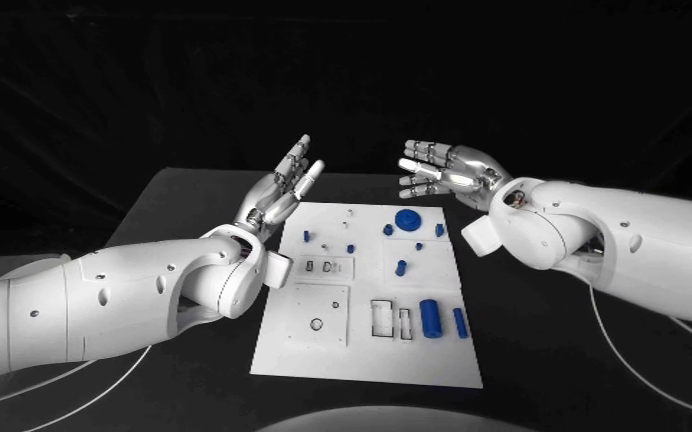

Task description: Assemble the parts on the task board

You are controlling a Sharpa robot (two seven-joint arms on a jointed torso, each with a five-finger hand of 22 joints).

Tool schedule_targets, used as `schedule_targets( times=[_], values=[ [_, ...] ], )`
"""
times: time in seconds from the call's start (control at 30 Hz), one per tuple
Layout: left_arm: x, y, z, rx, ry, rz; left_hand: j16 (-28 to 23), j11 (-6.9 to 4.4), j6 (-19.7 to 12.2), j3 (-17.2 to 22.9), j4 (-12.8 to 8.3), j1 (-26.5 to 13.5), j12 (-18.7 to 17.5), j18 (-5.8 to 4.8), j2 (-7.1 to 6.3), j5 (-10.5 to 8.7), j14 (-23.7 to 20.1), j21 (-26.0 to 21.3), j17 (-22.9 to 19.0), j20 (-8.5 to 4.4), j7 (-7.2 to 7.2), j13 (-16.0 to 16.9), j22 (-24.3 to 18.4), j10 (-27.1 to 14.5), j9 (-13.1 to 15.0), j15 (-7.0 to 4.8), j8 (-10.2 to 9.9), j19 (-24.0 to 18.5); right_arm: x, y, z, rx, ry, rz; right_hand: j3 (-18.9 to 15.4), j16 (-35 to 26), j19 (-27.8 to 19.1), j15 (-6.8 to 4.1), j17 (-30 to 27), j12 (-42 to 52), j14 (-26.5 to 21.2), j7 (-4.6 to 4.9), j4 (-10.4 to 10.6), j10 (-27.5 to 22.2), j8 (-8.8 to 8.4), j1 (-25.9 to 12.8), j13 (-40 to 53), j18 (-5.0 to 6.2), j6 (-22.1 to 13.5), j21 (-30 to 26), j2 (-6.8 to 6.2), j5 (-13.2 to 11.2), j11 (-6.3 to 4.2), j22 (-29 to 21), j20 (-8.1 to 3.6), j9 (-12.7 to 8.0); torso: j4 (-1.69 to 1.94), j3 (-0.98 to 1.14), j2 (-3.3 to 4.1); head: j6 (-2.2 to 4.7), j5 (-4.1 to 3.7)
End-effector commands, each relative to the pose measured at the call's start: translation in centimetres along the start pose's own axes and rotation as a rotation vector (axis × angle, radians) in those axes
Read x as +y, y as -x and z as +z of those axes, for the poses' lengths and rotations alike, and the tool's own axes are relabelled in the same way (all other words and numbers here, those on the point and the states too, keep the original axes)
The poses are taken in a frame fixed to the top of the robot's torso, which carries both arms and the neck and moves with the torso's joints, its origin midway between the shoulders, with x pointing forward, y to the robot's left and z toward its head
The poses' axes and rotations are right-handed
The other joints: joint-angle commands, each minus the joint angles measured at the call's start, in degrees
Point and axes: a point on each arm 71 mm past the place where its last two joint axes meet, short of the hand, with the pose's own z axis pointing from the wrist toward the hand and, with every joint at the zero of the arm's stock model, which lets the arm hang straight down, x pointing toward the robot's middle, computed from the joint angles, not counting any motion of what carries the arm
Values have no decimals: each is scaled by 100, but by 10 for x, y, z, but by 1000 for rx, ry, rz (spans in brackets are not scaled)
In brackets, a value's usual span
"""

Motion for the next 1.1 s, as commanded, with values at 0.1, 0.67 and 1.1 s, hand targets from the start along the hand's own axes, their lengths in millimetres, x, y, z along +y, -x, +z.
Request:
schedule_targets(
  times=[0.1, 0.67, 1.1],
  values=[
    [-16, 3, -4, 51, -71, -3, -21, 90, 178, 80, -2, 144, 27, 58, 50, 150, 2, 48, -9, 81, 127, 12, 43, -5, 31, 96, 38, 67, 24, 4, 6, 57, 73, -651, 155, 137, 1106, -269, 117, 355, 1381, 60, -147, 1040, 118, 320, 56, 74, 546, 98, -19, -336, 152, -42, -145, 48, 4, -27, 233, -108, -3],
    [-69, 19, -20, 37, -181, 5, 64, 166, 592, 133, -6, 487, 338, 54, 99, 648, 247, 198, 92, 91, 330, 79, 115, 63, 77, 125, 85, 273, 80, 8, 7, 31, 27, -1323, 1433, 1027, 3263, -1186, 1029, 342, 3820, -243, -708, 3207, 529, 729, 127, 58, 3413, 870, -574, -997, -194, 384, -1109, 406, 40, -63, 954, -66, -53],
    [-87, 27, -24, 33, -205, 8, 63, 318, 620, 170, -4, 628, 377, 54, 102, 818, 280, 219, 101, 147, 324, 85, 119, 73, 80, 183, 87, 303, 95, 5, 0, 36, 78, -1483, 2179, 1786, 3441, -1330, 1652, 91, 4030, -265, -179, 3456, 225, 459, 142, 60, 3524, 1336, -1302, -1464, -337, 870, -1204, 466, 94, -71, 1163, 121, -75]
  ],
)
